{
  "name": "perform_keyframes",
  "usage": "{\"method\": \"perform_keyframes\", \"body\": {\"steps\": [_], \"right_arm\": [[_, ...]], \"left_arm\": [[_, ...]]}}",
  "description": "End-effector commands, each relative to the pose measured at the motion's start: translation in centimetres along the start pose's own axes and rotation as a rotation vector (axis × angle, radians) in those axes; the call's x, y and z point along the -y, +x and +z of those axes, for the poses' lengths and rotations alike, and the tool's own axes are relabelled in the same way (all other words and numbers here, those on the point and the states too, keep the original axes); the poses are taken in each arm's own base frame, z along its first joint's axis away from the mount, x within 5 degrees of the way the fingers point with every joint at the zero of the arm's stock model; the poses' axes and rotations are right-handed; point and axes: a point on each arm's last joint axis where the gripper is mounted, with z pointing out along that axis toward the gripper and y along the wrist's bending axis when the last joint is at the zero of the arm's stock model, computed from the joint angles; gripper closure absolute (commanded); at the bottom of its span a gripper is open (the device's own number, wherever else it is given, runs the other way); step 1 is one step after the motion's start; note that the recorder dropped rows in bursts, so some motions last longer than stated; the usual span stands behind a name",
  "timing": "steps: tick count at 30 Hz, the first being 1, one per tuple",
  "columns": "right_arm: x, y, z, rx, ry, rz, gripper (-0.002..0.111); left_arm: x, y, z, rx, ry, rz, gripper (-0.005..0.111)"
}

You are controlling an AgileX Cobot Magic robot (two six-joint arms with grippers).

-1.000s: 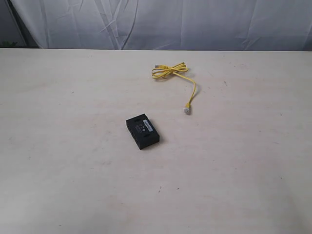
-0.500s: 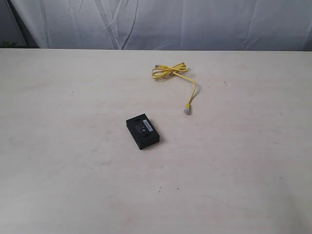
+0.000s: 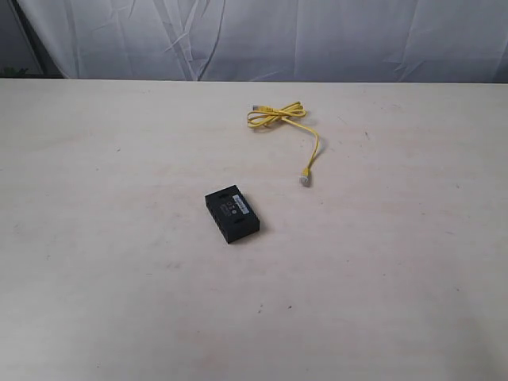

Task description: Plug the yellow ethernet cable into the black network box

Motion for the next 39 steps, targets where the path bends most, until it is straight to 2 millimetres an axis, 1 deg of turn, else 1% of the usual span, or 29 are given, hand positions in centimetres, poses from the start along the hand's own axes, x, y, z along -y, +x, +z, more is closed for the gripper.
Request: {"method": "perform_keyframes", "body": {"steps": [1,4,9,13,18,21,25,33,39], "right_arm": [[0.0,-0.1,0.0,0.014,0.005,-0.001,0.108],[0.0,-0.1,0.0,0.014,0.005,-0.001,0.108],[0.0,-0.1,0.0,0.014,0.005,-0.001,0.108],[0.0,-0.1,0.0,0.014,0.005,-0.001,0.108],[0.0,-0.1,0.0,0.016,0.004,0.003,0.108],[0.0,-0.1,0.0,0.016,0.004,0.003,0.108],[0.0,-0.1,0.0,0.016,0.004,0.003,0.108],[0.0,-0.1,0.0,0.016,0.003,0.007,0.108],[0.0,-0.1,0.0,0.016,0.002,0.01,0.108]], "left_arm": [[1.1,-0.3,2.7,-0.195,0.041,0.145,0.107],[2.2,0.0,4.2,-0.304,0.095,0.226,0.107],[4.3,0.8,6.6,-0.44,0.187,0.31,0.107],[6.2,1.5,8.2,-0.56,0.281,0.363,0.107],[8.8,3.0,10.9,-0.726,0.433,0.375,0.107],[10.0,3.9,12.7,-0.77,0.495,0.375,0.107],[11.7,5.0,14.7,-0.811,0.53,0.388,0.107],[15.8,8.2,18.9,-0.874,0.625,0.481,0.107],[19.2,10.6,21.1,-0.9,0.692,0.535,0.107]]}}
